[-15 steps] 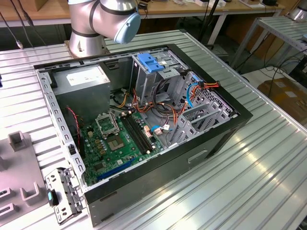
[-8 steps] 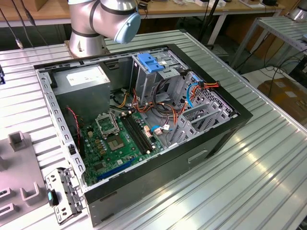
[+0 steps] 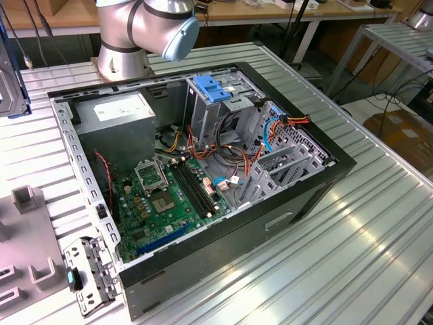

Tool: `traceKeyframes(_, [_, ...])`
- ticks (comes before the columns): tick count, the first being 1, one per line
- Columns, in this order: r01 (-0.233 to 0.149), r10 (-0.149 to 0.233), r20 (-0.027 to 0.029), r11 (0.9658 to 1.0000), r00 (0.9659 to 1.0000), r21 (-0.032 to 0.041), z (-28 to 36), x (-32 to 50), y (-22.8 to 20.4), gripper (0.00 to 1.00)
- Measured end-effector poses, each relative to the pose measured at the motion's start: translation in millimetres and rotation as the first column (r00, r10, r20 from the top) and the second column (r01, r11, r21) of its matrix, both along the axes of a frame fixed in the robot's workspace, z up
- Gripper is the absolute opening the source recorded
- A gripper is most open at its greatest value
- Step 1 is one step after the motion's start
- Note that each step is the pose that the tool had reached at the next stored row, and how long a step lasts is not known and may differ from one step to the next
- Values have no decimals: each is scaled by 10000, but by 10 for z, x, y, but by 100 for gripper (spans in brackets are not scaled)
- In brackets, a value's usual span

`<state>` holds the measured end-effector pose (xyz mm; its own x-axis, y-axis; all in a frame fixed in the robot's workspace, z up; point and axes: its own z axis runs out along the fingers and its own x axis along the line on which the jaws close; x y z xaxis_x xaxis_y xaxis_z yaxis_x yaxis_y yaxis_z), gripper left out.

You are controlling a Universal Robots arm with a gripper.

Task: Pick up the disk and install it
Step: 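Pick up the disk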

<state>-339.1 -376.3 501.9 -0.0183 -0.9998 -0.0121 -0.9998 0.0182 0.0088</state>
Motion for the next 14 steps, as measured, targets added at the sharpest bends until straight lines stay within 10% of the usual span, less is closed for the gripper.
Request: traceKeyframes(14, [1, -1, -2, 10000, 10000, 0, -1, 145, -1, 37])
